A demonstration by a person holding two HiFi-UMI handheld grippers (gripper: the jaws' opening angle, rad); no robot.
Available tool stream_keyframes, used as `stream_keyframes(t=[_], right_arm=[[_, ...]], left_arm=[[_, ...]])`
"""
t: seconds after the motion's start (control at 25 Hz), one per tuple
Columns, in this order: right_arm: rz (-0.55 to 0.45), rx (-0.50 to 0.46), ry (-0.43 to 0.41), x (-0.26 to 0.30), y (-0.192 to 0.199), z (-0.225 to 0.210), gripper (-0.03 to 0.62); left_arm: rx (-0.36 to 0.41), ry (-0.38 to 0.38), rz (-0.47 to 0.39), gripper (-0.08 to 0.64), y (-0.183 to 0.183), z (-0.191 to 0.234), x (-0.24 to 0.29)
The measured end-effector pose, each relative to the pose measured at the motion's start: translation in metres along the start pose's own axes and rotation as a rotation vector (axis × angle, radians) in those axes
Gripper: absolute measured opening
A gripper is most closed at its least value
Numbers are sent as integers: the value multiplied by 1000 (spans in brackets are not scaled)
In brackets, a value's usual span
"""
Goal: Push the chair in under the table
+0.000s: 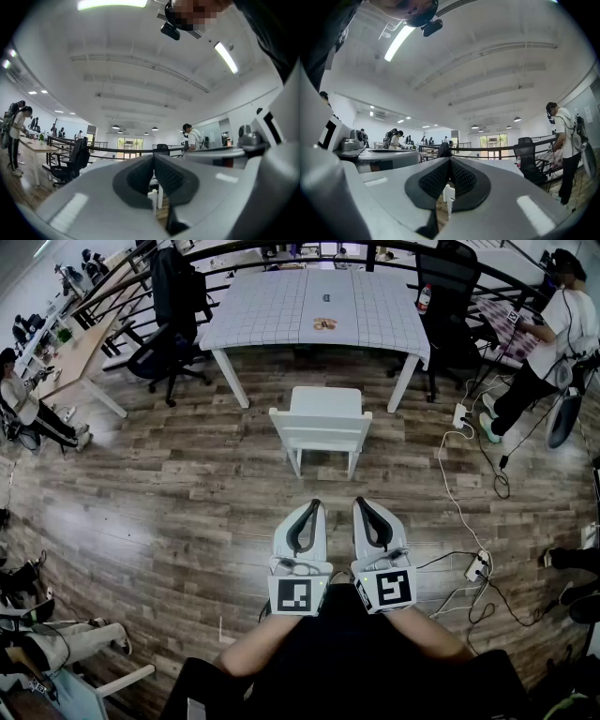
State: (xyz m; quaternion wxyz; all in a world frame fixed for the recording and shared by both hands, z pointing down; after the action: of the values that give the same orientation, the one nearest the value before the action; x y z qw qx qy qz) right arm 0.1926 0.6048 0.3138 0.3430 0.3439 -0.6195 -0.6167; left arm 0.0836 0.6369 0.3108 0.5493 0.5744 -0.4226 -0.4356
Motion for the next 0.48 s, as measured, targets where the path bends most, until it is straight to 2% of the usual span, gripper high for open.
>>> stream_keyframes(t=[0.16,0.48], right_arm=[[-15,34,-13,-4,-2,0,-3],[16,58,3,-18,18,-11,-3]], left_arm=[[-25,-22,6,9,0,3,-5],[-1,-60,15,9,11,6,-20]])
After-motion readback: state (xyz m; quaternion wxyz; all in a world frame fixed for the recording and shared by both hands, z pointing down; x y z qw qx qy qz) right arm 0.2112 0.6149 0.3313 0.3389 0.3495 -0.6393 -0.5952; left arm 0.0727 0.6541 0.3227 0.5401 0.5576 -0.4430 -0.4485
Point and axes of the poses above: the fingertips, and each gripper's own axes: x forward along the fingers, z to its left, y out of its underside, the point moved 5 cm from there along -x, backward along the fingers, and after that the axes turned 7 degrees about y, right-handed, at the moved point
